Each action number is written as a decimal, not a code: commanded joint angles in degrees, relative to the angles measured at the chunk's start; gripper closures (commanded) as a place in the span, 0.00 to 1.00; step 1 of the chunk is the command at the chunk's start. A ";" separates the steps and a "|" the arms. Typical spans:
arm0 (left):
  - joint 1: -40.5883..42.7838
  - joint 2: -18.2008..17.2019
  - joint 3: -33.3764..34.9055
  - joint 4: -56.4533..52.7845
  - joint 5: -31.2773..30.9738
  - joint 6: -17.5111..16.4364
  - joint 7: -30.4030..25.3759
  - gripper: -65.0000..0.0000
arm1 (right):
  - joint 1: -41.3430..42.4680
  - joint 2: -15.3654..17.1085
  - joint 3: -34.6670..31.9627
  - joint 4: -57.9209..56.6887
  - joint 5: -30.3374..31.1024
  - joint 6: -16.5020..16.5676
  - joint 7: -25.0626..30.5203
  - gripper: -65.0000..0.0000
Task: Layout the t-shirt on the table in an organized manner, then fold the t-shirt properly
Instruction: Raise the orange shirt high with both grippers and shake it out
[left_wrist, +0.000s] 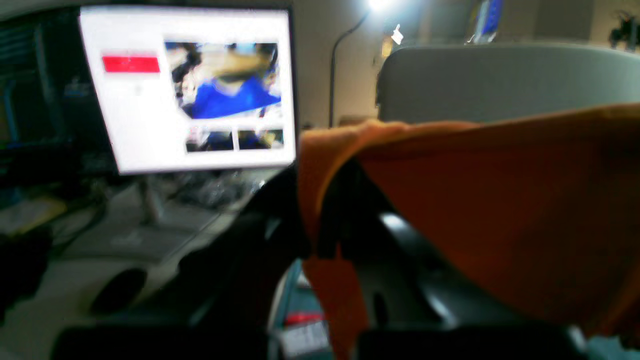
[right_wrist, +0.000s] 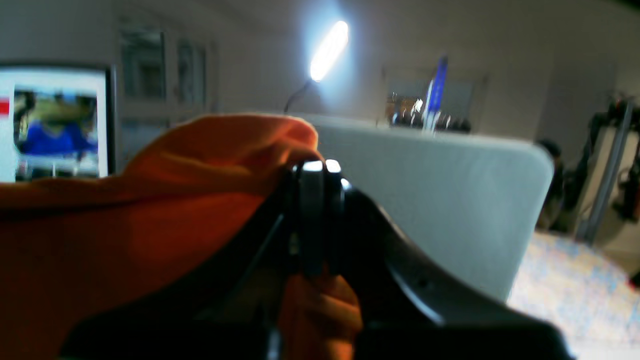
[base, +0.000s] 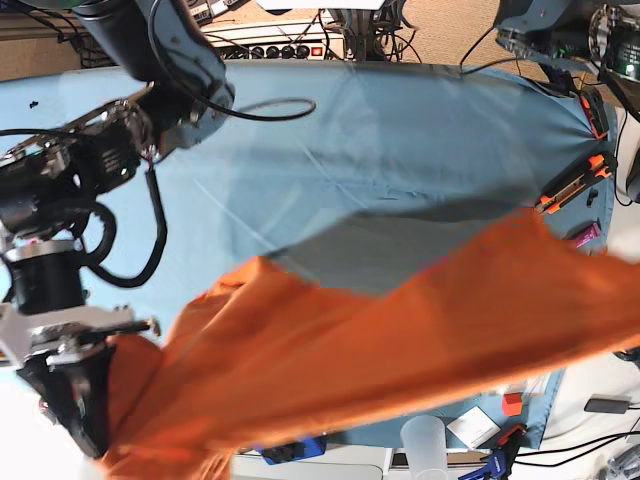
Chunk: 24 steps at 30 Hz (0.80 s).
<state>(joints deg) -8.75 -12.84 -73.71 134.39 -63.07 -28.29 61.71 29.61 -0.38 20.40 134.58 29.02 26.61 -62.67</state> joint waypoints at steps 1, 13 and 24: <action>-0.07 -0.81 -0.35 0.61 -0.90 0.20 -1.68 1.00 | 1.03 0.07 -0.02 0.42 0.48 -0.48 2.32 1.00; 0.37 -0.81 5.18 0.61 -1.55 0.17 0.07 1.00 | -4.20 0.39 2.12 0.42 -3.96 -0.44 -0.96 1.00; -0.59 -0.83 34.73 -19.54 20.11 0.20 -13.92 1.00 | -3.91 7.74 8.41 -22.64 -11.15 2.54 4.07 1.00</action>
<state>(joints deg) -8.32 -12.88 -38.70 114.04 -41.89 -28.16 48.88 23.97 6.48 28.77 110.50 17.69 30.02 -60.73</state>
